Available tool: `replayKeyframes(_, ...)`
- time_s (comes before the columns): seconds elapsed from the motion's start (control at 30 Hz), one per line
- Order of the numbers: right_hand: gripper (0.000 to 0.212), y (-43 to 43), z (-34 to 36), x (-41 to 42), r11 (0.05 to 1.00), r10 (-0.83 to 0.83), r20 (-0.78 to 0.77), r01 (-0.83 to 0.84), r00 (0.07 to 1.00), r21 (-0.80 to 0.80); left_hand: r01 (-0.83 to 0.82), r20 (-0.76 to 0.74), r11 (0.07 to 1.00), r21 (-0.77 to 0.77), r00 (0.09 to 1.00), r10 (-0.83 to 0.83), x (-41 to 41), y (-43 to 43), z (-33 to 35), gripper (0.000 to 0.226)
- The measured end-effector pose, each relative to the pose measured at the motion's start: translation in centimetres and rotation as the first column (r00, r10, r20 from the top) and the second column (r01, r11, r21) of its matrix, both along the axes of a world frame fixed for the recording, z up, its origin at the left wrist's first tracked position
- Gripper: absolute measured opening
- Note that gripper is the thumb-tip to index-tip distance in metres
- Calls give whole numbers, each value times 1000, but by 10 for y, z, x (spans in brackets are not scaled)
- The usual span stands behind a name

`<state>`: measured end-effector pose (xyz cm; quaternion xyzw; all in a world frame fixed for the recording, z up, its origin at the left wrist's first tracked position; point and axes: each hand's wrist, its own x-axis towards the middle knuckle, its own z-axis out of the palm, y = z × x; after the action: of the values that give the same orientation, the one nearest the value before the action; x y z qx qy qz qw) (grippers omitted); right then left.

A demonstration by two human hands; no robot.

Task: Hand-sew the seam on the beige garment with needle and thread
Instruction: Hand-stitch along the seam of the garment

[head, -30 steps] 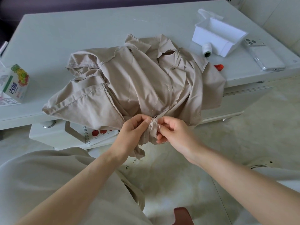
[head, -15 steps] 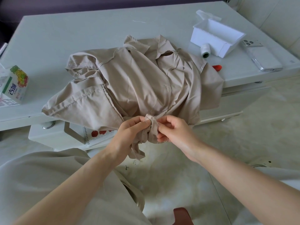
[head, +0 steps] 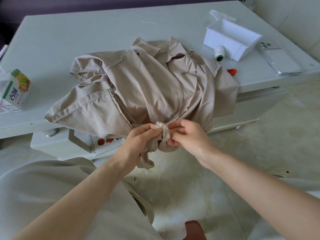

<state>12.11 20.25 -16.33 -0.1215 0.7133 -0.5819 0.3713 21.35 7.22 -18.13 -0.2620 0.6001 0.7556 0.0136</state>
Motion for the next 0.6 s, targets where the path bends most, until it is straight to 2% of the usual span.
replayKeyframes(0.2, 15, -3, 4, 1, 996, 78, -90, -74, 993, 53, -52, -11, 998, 18, 999, 52, 0, 2, 1, 25)
replayKeyframes(0.37, 7, 7, 5, -5, 988, 140, -139, -130, 980, 83, -127, -16, 992, 15, 992, 128, 0, -1, 1, 16)
replayKeyframes(0.5, 10, 17, 6, -15, 992, 107, -92, -100, 990, 75, -201, -25, 979, 27, 979, 201, -1, -1, 2, 21)
replayKeyframes(0.6, 14, 24, 8, -23, 995, 94, -2, -94, 996, 35, -190, -20, 981, 29, 981, 191, -2, 0, 1, 23)
